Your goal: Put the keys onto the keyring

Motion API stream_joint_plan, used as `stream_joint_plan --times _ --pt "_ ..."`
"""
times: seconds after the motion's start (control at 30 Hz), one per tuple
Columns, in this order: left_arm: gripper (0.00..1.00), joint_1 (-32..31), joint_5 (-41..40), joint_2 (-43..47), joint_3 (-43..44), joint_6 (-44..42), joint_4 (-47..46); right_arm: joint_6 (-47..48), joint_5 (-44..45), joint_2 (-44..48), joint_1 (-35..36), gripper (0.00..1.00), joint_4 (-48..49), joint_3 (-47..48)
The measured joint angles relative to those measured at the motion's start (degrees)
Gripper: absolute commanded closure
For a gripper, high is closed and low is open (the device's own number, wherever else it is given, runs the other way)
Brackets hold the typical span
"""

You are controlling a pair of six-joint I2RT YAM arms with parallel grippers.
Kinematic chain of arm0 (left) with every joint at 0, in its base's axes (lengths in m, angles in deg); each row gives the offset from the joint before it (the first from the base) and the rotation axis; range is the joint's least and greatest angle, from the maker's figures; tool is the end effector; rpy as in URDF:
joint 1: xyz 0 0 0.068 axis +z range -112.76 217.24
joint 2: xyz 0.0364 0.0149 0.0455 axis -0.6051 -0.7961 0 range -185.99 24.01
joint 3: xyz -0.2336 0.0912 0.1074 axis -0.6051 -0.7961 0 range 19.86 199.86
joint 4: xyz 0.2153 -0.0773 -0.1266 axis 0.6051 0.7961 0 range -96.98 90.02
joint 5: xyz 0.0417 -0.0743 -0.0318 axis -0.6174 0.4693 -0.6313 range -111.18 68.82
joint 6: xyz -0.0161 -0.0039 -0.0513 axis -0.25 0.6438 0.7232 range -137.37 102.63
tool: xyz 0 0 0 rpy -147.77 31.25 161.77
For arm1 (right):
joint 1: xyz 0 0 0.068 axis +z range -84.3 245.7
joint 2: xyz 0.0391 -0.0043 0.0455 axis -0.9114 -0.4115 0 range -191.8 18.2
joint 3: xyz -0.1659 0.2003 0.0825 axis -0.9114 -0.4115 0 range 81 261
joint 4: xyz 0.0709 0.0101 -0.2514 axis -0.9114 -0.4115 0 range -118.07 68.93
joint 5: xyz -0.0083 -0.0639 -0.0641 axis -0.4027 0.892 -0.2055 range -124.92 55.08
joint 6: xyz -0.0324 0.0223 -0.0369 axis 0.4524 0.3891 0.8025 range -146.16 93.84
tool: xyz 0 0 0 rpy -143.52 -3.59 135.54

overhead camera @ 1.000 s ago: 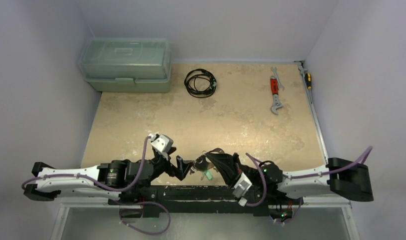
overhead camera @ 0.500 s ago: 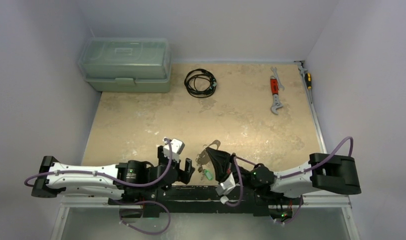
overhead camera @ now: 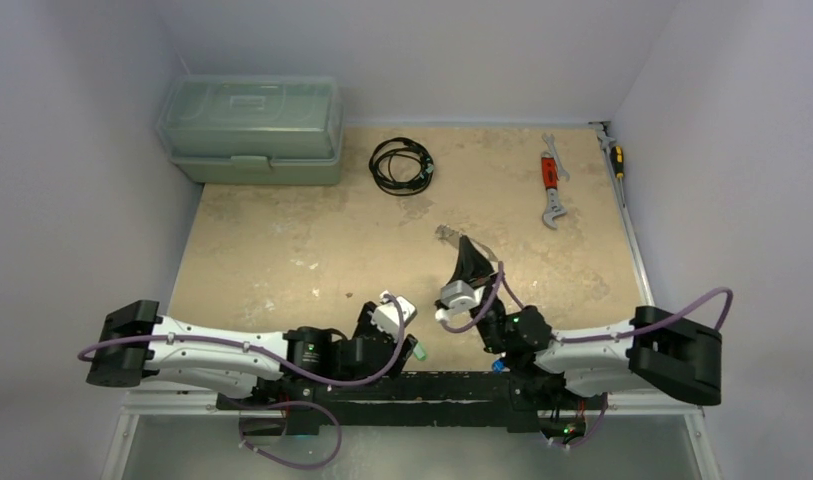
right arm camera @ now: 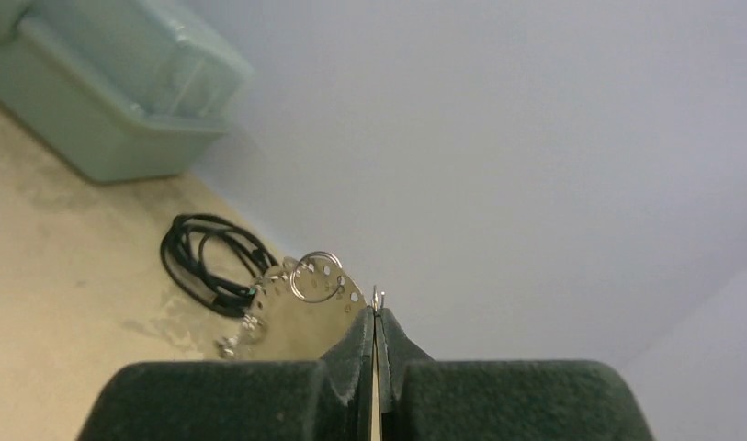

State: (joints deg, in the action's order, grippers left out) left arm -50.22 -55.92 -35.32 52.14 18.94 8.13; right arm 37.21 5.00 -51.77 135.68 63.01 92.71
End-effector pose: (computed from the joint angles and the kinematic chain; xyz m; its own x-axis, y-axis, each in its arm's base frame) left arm 0.0294 -0.2062 0.2132 -0.4991 0.2688 -0.8238 0.6287 0.7665 -0.1308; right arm 0.0901 0.1807 0.2288 0.5342 -0.5367 -0.6532 -0.1011 0.7266 -0.6796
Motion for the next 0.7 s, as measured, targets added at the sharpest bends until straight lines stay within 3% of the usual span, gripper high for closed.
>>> stream_joint_plan --times 0.13,0.37,0.53,0.7 --pt "0.30 0.07 -2.38 -4.15 0.22 5.55 -0.17 -3.93 2.21 5.29 -1.14 1.00 1.73 0.00" --pt "0.31 0.07 -6.88 -8.37 4.57 33.09 9.79 -6.86 3.80 5.86 -1.42 1.00 2.29 -0.22" --pt "0.37 0.07 -6.99 -9.09 4.61 51.71 9.46 -8.04 4.09 5.88 -1.42 1.00 2.29 -0.61" --pt "0.47 0.07 -5.88 -16.65 7.32 66.03 12.92 -8.83 4.17 6.34 -1.42 1.00 2.25 -0.98"
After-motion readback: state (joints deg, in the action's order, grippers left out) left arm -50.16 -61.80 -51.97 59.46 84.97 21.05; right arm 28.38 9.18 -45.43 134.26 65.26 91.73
